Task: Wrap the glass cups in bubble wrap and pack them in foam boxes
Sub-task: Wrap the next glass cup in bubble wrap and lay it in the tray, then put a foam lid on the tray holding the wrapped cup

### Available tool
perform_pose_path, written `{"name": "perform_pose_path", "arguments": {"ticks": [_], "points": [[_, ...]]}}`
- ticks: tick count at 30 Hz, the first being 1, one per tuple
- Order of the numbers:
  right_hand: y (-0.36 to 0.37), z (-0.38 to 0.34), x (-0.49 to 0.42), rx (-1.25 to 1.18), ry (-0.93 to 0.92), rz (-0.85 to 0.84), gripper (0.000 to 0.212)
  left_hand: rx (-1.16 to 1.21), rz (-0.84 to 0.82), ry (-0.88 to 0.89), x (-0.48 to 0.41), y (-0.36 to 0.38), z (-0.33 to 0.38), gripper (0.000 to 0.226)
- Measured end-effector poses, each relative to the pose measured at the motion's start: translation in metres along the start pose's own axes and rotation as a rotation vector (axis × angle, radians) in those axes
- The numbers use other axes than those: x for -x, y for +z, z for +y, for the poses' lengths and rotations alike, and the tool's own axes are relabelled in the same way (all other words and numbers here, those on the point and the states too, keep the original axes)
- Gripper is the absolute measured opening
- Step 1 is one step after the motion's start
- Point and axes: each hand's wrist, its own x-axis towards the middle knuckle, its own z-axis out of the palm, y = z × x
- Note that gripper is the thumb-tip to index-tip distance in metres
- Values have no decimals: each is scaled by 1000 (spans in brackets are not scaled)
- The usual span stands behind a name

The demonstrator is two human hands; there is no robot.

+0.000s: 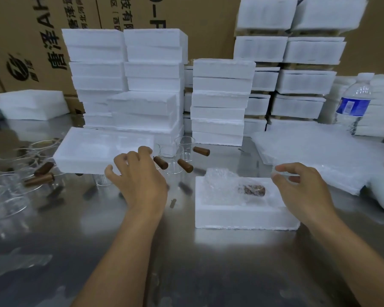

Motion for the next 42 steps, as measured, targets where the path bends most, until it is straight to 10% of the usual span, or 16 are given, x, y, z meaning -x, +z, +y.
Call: {"name": "perform_pose_path", "arguments": {"ticks": [6, 13, 18, 23, 31, 42], "points": [[1, 2, -2, 7, 33, 13, 17, 150, 163, 45, 0, -14, 10, 34], [5, 3, -2, 24, 50, -107, 36, 998, 64, 447, 12, -51, 40, 32], [1, -2, -1, -162, -49, 37, 32, 1962, -499, -77, 5, -65, 41, 26], [-4, -17, 3, -578, -115, 77, 22, 2340, -964, -432, 9, -52, 38, 42], [-22, -16, -9, -1092, 139, -119, 18, 2041, -1115, -354, 12, -38, 30, 49], [-24, -7, -12, -805, 341, -199, 12, 1116, -424, 78, 29, -32, 39, 27]]}}
